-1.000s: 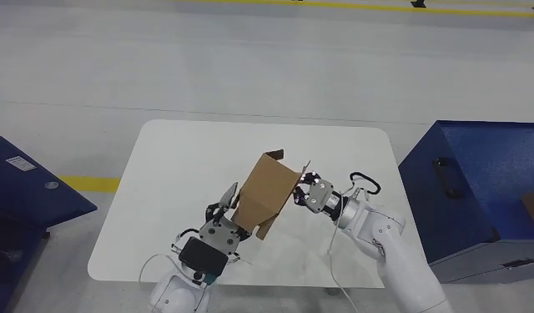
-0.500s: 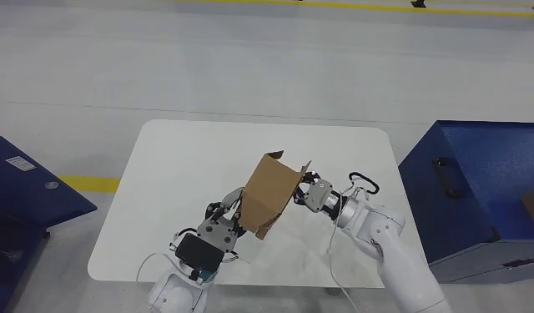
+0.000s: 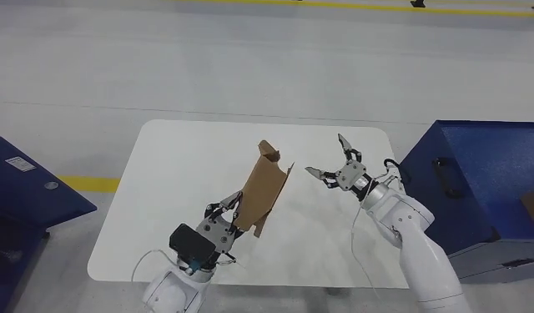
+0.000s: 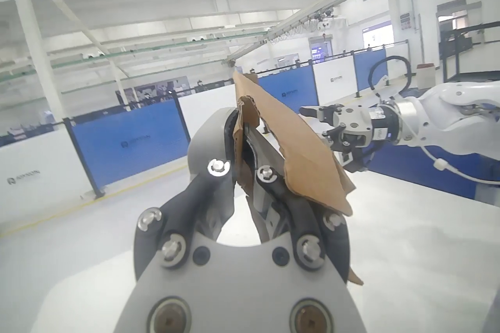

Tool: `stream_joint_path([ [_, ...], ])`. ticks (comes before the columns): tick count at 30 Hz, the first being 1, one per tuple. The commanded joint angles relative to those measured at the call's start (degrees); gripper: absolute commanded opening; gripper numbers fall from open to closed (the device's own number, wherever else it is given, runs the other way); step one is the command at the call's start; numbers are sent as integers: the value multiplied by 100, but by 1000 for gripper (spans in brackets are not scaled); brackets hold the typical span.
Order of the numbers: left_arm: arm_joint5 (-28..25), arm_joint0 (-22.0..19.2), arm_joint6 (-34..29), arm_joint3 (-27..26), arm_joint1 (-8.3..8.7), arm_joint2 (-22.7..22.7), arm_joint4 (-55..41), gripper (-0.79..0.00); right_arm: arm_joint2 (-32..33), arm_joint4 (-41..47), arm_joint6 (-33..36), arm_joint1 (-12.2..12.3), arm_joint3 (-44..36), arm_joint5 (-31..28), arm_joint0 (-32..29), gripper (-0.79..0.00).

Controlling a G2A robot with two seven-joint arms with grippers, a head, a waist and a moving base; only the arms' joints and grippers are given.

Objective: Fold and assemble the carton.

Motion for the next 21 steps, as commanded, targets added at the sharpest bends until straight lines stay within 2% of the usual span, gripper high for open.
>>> stream_joint_path([
  [1,39,-1,6,0,0,1,43,-785,-2,11,-2,0,0,2,-1,0],
  [10,74,-17,-1,-14,1,-15,128,-785,-2,11,-2,0,0,2,-1,0],
  [13,182,-80,-192,-107,-17,-7,199,-785,-2,11,-2,0,0,2,-1,0],
  [15,95,-105,-478,-261,-56,49,-383,-785,-2,11,-2,0,0,2,-1,0],
  [16,71,-110,-682,-364,-88,71,-970,-785,-2,11,-2,0,0,2,-1,0],
  [21,352,-459,-1671,-585,-253,144,-3276,-785,-2,11,-2,0,0,2,-1,0],
])
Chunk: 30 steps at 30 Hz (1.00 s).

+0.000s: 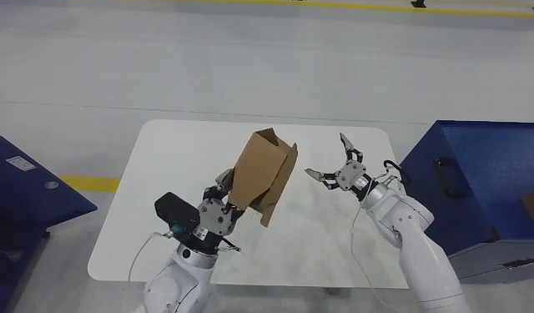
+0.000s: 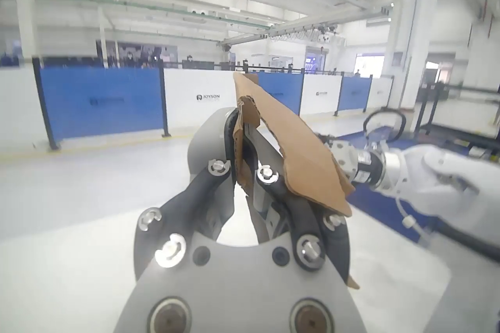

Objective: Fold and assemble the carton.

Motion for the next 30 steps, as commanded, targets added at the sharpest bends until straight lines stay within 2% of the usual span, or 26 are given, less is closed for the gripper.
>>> stream_joint_path([
  [1,132,-189,-315,43,-64,39,-1098,-785,0,0,0,0,0,0,0,0],
  [5,724,-711,-851,509,-216,93,-2521,-785,0,0,0,0,0,0,0,0],
  [8,1190,-1093,-1370,913,-347,85,-4013,-785,0,0,0,0,0,0,0,0],
  [14,1262,-1149,-1410,945,-361,69,-4160,-785,0,0,0,0,0,0,0,0],
  [17,1262,-1149,-1410,945,-361,69,-4160,-785,70,-465,102,14,-45,-380,-36,0],
  [19,1322,-1101,-1407,955,-377,74,-4279,-785,166,-735,325,36,78,-464,34,0],
  [21,1574,-1116,-1720,942,-397,61,-4611,-785,272,-984,741,72,190,-366,134,0],
  [25,2371,-1194,-2424,915,-437,-164,-5662,-785,586,-1649,1714,174,333,-365,223,0],
  [30,3379,-1252,-3390,891,-462,-622,-7296,-785,759,-2691,2514,277,227,-755,214,0],
])
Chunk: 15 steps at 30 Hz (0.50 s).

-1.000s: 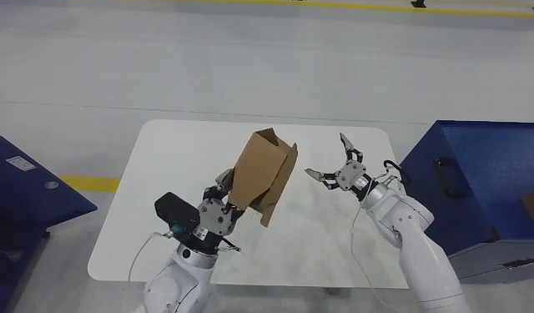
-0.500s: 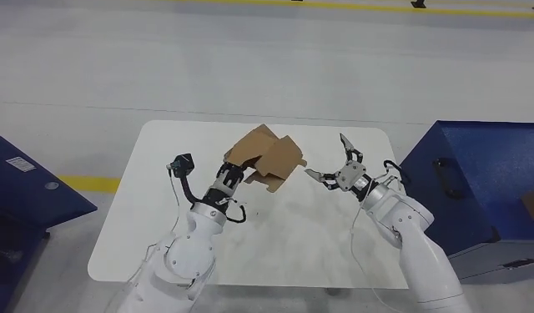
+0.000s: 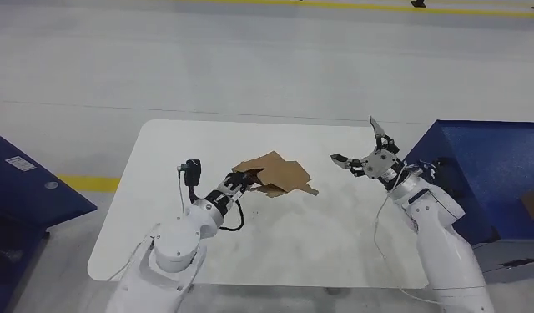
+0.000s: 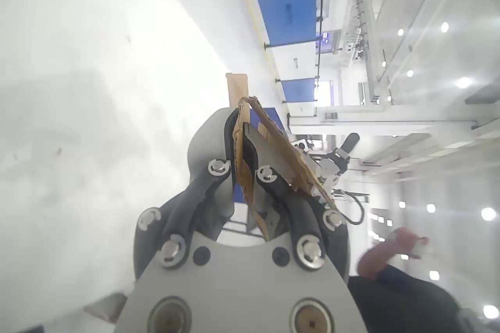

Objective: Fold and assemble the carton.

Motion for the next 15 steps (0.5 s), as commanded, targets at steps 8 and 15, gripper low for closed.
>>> stream_joint_path([
  [8,245,-46,-192,-7,6,-171,-426,-785,-82,-346,397,6,-191,-406,-113,0],
  [15,1027,-114,-726,150,15,-481,-1388,-785,54,-870,648,49,-283,-875,-229,0],
])
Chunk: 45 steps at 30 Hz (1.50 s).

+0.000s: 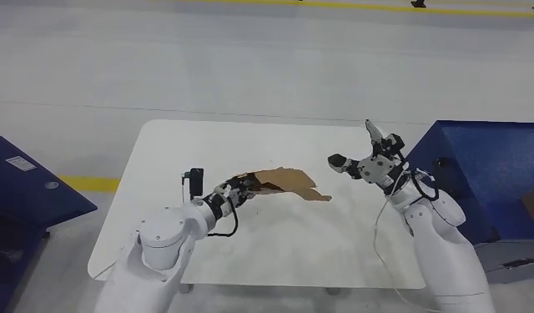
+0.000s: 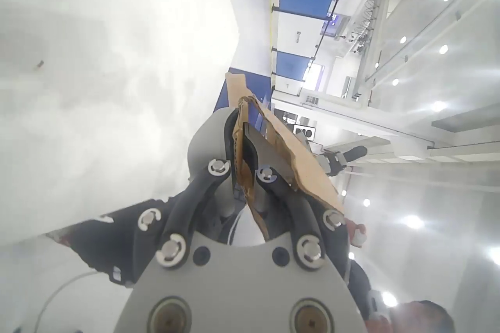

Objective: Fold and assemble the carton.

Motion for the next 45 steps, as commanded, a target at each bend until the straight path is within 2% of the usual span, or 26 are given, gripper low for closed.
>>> stream_joint_path([
  [1,397,-52,-274,65,8,-136,-480,-785,190,51,355,41,63,178,12,0],
  [3,833,-149,-583,140,32,-240,-783,-785,338,-311,761,104,138,176,-1,0],
  [5,1149,-229,-829,228,53,-298,-1027,-785,422,-304,1261,145,256,338,-16,0],
  [9,1389,-330,-1049,400,75,-321,-1379,-785,386,-195,1972,200,410,946,-10,0],
  [15,1416,-450,-1025,591,86,-143,-1574,-785,35,-8,2221,184,482,1240,-25,0],
  [23,1401,-556,-935,690,111,131,-1609,-785,-311,202,2138,142,469,1199,-11,0],
  [26,1414,-575,-942,696,126,193,-1644,-785,-385,228,2046,132,510,1161,43,-31],
  [28,1446,-586,-973,691,138,239,-1674,-785,-409,285,1984,126,551,1156,94,-114],
  [30,1460,-595,-970,691,152,266,-1682,-785,-406,355,1927,122,600,1133,139,-145],
  [32,1484,-599,-975,680,165,308,-1686,-785,-398,400,1884,122,636,1127,178,-237],
  [45,1428,-592,-985,537,250,481,-1731,-785,-767,280,1867,123,865,1558,324,-320],
])
